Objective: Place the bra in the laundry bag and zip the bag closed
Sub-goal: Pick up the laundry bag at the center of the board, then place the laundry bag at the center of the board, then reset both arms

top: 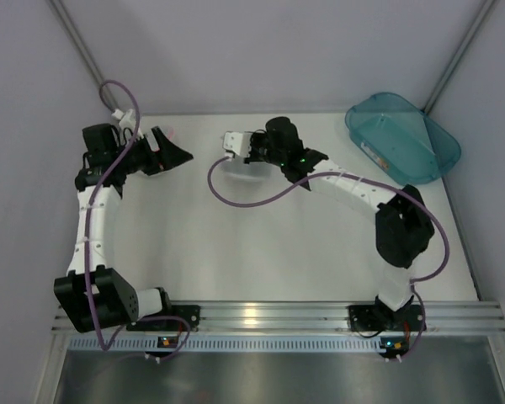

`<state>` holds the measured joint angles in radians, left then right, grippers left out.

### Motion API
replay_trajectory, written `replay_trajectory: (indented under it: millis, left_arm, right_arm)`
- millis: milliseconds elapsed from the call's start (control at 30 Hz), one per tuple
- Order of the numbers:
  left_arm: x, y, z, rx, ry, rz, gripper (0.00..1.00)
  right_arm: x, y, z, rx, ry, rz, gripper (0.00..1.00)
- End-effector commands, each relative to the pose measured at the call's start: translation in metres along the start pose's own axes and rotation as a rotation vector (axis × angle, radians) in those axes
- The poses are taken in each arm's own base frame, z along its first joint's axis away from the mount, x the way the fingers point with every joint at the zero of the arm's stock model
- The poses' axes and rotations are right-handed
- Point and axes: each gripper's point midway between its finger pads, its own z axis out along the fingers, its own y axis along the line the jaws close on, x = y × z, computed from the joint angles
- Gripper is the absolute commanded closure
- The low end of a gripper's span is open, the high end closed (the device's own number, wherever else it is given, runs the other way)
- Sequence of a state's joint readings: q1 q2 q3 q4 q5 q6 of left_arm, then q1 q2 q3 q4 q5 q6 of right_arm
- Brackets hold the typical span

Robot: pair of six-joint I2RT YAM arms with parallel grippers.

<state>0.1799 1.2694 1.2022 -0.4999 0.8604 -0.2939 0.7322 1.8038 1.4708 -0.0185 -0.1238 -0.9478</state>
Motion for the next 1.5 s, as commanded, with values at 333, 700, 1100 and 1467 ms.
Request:
replay_trajectory:
  millis: [333,700,1100,1467]
  left_arm:
    - [-0.043,0.023,-0.033,-0.052,-0.122,-0.002,0.02]
    - [-0.021,0.041,-0.047,-0.128,-0.067,-0.045,0.02]
    - [-0.014,0.057,-0.055,-0.251,-0.053,-0.013,0.02]
    - [0.012,0.101,-0.059,-0.390,0.081,0.067,0.01]
  right_arm:
    - [-0.044,-0.019,0.152,0.256,-0.187,-0.354,1.00]
    - [-0.026,0.088,0.176,0.134,-0.154,-0.386,0.57]
    - [-0.083,0.010,0.085,0.237,-0.196,-0.213,0.01]
    - [-0.063,-0.016,-0.068,0.155,-0.004,0.226,0.01]
